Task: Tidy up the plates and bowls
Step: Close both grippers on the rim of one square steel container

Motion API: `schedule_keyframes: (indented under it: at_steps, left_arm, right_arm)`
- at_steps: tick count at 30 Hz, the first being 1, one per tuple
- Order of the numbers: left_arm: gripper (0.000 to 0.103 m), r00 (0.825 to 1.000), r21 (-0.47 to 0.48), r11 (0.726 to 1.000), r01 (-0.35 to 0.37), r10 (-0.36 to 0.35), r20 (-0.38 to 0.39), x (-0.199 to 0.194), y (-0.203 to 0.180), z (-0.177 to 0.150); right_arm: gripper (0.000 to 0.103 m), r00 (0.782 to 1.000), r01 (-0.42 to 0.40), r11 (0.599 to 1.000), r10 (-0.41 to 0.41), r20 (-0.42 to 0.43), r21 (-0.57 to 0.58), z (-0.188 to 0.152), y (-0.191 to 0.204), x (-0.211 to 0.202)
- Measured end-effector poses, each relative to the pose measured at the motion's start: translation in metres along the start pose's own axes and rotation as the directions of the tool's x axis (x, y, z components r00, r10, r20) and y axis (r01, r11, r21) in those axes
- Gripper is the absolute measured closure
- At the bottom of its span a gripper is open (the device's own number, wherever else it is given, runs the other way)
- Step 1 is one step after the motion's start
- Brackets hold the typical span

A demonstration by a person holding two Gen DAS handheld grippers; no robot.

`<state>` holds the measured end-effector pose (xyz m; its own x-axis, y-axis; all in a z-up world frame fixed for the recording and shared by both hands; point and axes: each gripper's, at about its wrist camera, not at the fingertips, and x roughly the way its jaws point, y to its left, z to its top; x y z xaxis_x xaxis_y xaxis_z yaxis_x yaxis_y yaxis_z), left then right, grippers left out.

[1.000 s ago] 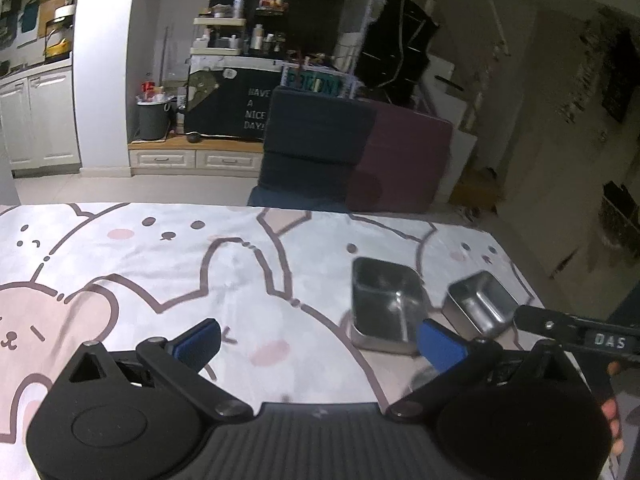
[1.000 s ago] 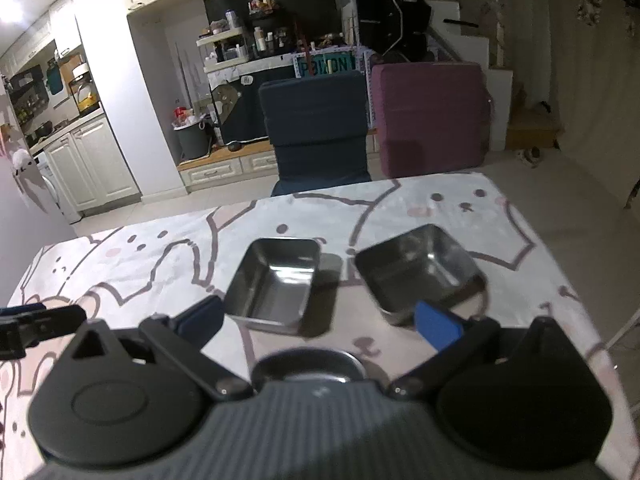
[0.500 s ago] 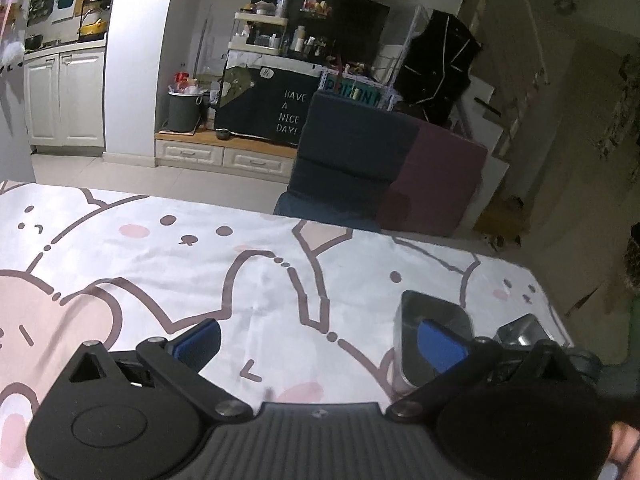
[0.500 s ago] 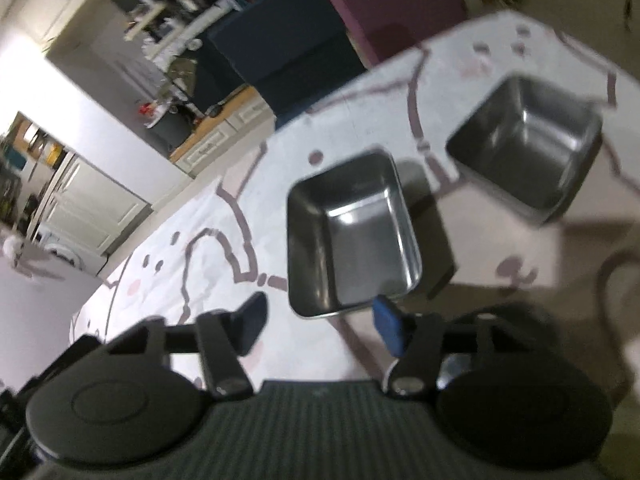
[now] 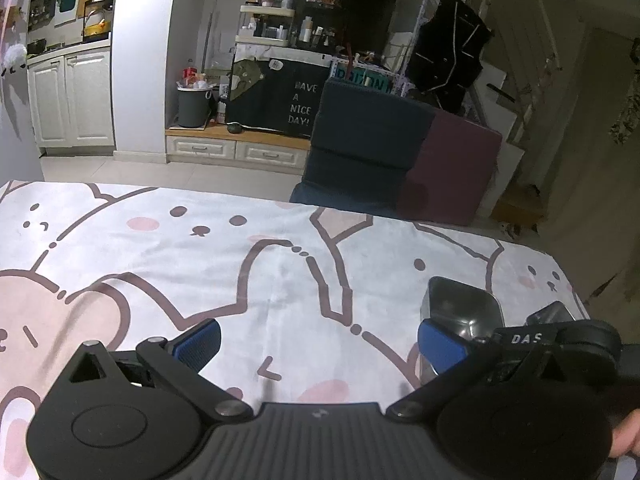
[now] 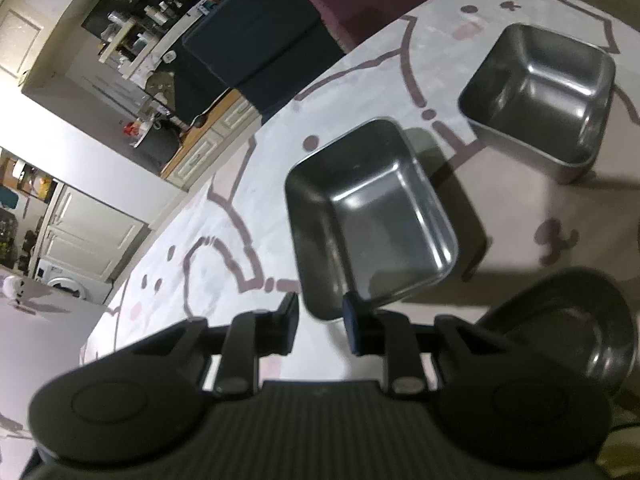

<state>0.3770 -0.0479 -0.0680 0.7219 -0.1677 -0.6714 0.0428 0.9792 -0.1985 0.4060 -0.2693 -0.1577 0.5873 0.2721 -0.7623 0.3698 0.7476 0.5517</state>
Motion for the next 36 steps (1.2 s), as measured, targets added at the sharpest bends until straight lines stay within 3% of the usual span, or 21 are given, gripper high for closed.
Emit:
schedule_keyframes:
  at_steps: [6, 16, 19, 24, 30, 36]
  left_arm:
    - [0.0, 1.0, 0.028, 1.0, 0.003, -0.003, -0.001, 0.001, -0.002, -0.001]
    - [0.0, 1.0, 0.032, 0.999, -0.001, 0.002, -0.015, 0.005, -0.003, -0.004]
    - [0.0, 1.0, 0.04, 0.999, 0.002, -0.001, -0.017, 0.009, -0.004, -0.004]
    - [0.0, 1.0, 0.086, 0.996, 0.02, -0.019, -0.007, 0.018, -0.011, 0.0]
    - [0.002, 0.999, 0.169, 0.985, 0.04, -0.045, 0.028, 0.033, -0.023, 0.011]
    - [0.024, 0.989, 0.199, 0.97, 0.141, -0.146, 0.012, 0.067, -0.026, 0.018]
  right_arm:
    - [0.073, 0.998, 0.014, 0.999, -0.012, -0.057, 0.034, -0.003, 0.0, 0.003]
    - [0.072, 0.999, 0.048, 0.98, -0.048, -0.006, 0.194, -0.004, -0.024, 0.014]
    - [0.073, 0.997, 0.071, 0.988, -0.072, -0.003, 0.139, -0.003, -0.021, 0.015]
    - [0.087, 0.996, 0.093, 0.996, -0.093, -0.014, -0.004, 0.001, -0.01, 0.013]
    - [0.096, 0.994, 0.101, 0.99, -0.104, -0.02, -0.097, 0.011, -0.011, 0.011]
    - [0.1, 0.991, 0.134, 0.977, -0.132, 0.026, -0.167, 0.027, -0.022, 0.006]
